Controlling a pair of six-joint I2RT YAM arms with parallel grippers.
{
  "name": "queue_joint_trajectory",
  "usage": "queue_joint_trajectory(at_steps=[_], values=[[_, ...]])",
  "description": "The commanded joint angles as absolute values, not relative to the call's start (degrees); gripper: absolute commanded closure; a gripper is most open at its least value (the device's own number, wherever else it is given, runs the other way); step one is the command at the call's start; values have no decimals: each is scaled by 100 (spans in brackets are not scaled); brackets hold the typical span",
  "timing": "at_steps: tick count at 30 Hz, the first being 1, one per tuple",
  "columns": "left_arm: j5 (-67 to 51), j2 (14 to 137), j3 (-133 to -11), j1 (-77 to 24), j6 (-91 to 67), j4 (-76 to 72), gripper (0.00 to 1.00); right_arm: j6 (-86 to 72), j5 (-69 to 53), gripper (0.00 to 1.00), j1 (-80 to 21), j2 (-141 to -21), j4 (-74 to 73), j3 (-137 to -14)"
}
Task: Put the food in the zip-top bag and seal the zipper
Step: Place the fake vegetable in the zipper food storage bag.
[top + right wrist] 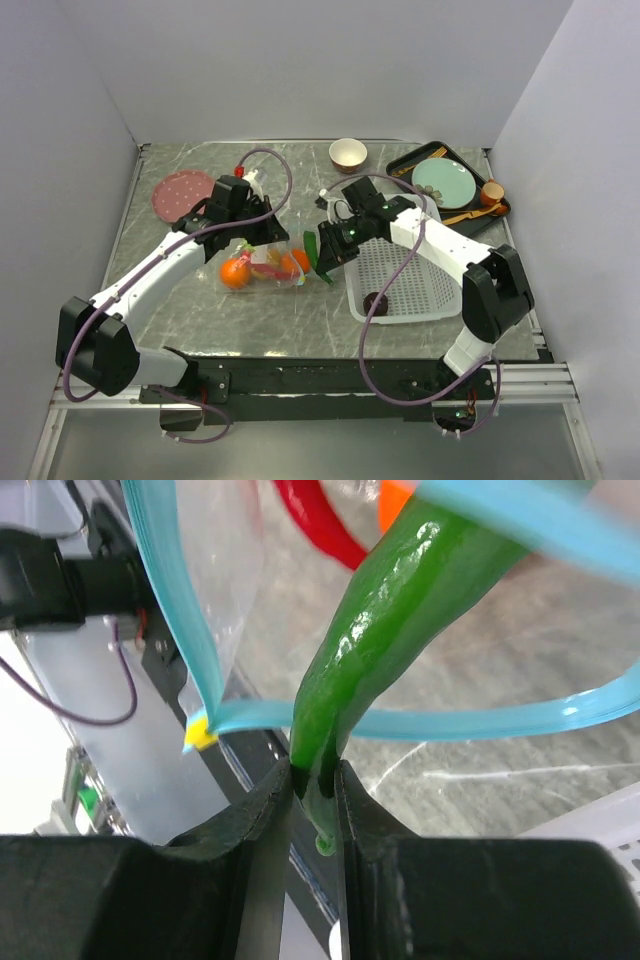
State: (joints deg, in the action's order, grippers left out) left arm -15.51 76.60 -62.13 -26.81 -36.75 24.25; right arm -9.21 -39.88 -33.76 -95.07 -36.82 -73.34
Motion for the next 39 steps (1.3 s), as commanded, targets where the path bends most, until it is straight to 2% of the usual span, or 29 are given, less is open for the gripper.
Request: queue_joint_trajectory(at_steps=[1,16,23,39], values=[[-1810,7576,-6284,-2663,-3498,2206,99,-1423,-3622,93,-3384,-9527,-3314,-7734],[-1846,7603,-6398,-2654,-3516,2224,99,-2267,-3155,91,-3401,-9879,-2945,-7919],[-1890,7603,-6399,-2663,-3524,2206,99,-3110,-3822,90,-3401,-10212,-2523,-8191],[-2004,7541,-6469,-2672,-3963,1899,99,-3348,-3419,84,-3612,-10240,-2470,-8236]])
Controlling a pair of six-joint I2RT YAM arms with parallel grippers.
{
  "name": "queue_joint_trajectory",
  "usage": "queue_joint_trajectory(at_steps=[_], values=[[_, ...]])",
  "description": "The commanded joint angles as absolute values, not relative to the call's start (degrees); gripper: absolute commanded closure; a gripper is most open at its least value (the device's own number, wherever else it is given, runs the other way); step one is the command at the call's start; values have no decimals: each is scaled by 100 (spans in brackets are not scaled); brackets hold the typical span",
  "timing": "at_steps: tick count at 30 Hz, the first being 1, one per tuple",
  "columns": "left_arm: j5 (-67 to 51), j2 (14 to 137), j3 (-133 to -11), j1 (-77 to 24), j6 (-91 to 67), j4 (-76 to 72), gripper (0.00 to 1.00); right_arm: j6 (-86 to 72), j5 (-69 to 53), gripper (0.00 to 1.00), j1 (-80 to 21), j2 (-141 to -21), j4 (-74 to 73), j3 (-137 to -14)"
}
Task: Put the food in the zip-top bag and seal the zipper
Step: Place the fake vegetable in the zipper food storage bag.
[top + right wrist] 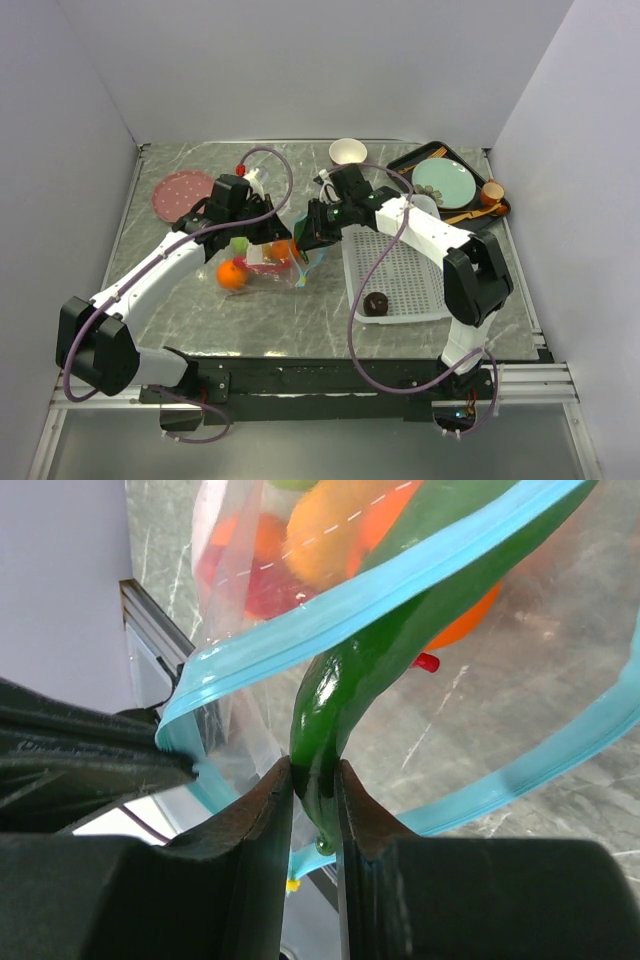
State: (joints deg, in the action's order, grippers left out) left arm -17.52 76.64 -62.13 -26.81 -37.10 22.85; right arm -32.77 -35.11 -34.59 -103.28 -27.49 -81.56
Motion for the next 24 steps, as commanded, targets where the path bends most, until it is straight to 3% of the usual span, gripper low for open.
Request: queue_joint_trajectory(at_steps=[1,10,17,20,24], values=[[-2030,7532,-6443,-2672,-4007,1803,99,-3375,-3471,83,-3630,-10178,-2383,-8209],[-1416,7286,-6495,-2672,-4122,1942,99,-3305,-3032,79,-3911,-10222,-2417,-8367],[-994,6979,-6364,-2663,-4263,1951,99,-2989,-2892,46,-4043,-10169,-2523,-8359],[-888,6917,-6346,-2663,-4280,1951,99,-2962,-2725,38,-4043,-10099,-2558,-8332],[-826,6917,-6381,-2663,-4263,2021,99,-2971,-2444,36,-3999,-9915,-2672,-8288]])
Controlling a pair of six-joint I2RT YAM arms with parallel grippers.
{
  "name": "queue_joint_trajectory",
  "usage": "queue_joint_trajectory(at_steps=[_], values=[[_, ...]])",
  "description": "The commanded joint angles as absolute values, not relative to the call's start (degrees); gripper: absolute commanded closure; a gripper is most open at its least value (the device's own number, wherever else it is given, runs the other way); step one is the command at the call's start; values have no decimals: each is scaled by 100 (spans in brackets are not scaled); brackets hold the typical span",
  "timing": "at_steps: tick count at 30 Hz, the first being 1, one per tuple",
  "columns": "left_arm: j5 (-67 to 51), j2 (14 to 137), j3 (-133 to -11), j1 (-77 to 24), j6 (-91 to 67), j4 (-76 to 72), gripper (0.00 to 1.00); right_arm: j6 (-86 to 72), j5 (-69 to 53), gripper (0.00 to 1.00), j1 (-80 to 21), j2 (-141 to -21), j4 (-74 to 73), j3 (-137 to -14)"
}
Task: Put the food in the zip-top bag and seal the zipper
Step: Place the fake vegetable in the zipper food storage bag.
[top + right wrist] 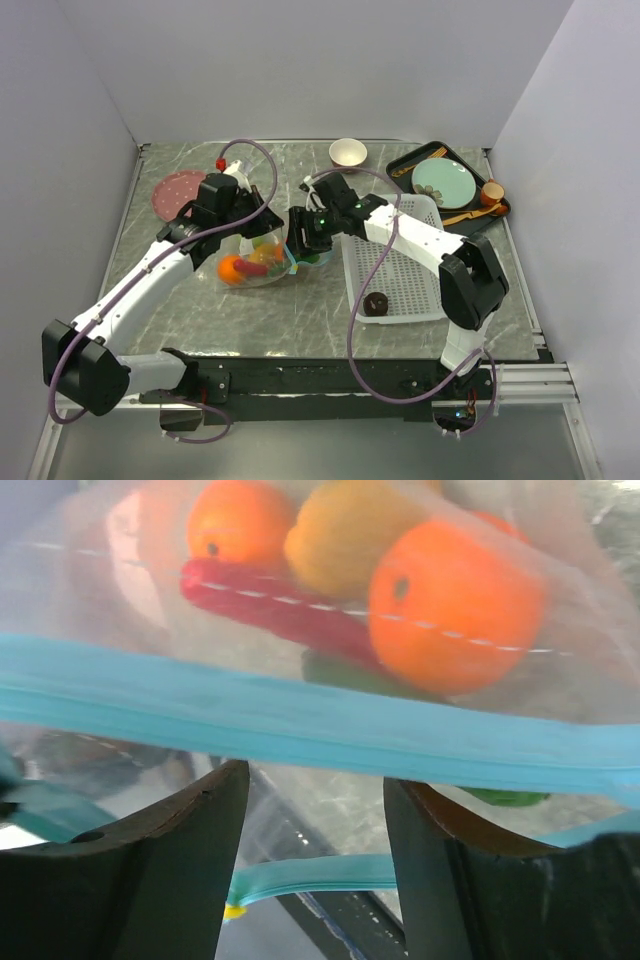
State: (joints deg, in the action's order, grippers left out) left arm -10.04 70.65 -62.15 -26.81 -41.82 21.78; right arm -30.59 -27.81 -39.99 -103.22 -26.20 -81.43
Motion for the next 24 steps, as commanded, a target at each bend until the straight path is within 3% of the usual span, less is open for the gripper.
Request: queue_joint_trajectory(at_steps=[1,17,24], values=[[-809,6917,-6381,-2663,-4263,2039,99,-3006,-2382,35,-3982,-9862,-2672,-8262],[-791,6987,-6337,-2663,-4272,2021,99,-3489,-809,27,-2681,-8245,-2751,-6997],[-826,7040,-6311,-2654,-4271,2030,99,-3420,-18,21,-2154,-8130,-3207,-6741]])
